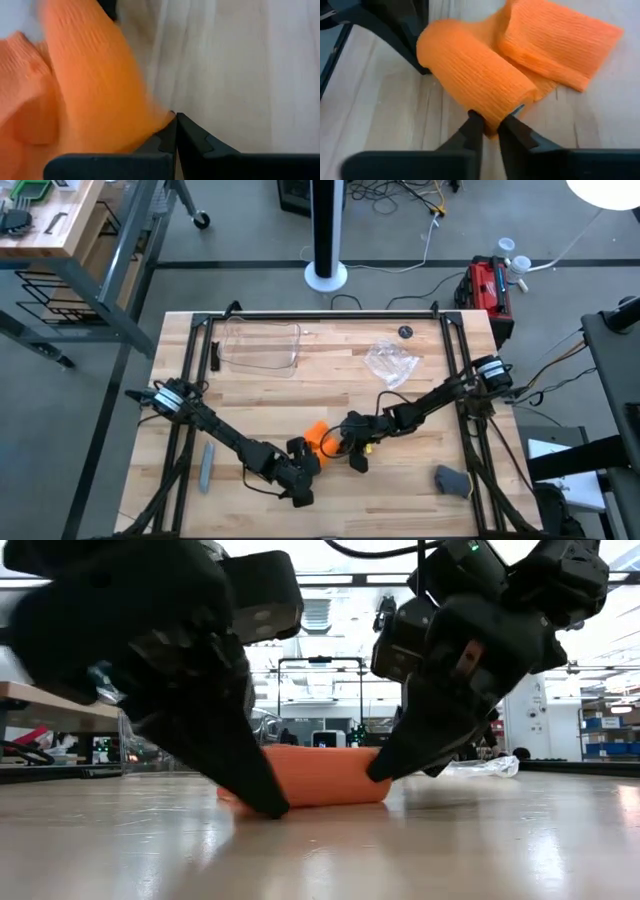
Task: Roll bandage
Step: Roll the orange bandage
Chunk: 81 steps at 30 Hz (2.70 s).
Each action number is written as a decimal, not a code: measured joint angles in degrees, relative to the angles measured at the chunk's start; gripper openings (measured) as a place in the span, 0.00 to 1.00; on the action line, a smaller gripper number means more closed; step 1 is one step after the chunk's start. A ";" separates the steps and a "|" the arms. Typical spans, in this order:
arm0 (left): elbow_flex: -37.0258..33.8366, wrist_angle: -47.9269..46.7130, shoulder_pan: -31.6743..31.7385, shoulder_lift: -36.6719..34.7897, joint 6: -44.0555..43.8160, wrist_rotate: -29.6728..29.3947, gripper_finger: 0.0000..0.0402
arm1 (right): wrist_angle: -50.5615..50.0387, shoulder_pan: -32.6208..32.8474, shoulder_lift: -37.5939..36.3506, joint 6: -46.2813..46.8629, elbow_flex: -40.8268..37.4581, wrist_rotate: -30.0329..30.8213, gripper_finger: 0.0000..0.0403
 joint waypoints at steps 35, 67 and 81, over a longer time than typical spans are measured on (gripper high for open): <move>0.02 2.57 -9.75 -32.94 20.29 -38.10 0.00 | -8.74 5.43 -34.39 -8.91 0.14 19.90 0.00; -7.08 -0.02 -5.18 -31.47 10.20 -37.44 0.57 | -32.39 7.82 -32.69 -16.80 20.79 24.27 0.00; -12.00 5.86 -4.61 -31.47 14.01 -32.59 0.06 | -31.30 8.71 -32.73 -18.31 20.79 23.85 0.00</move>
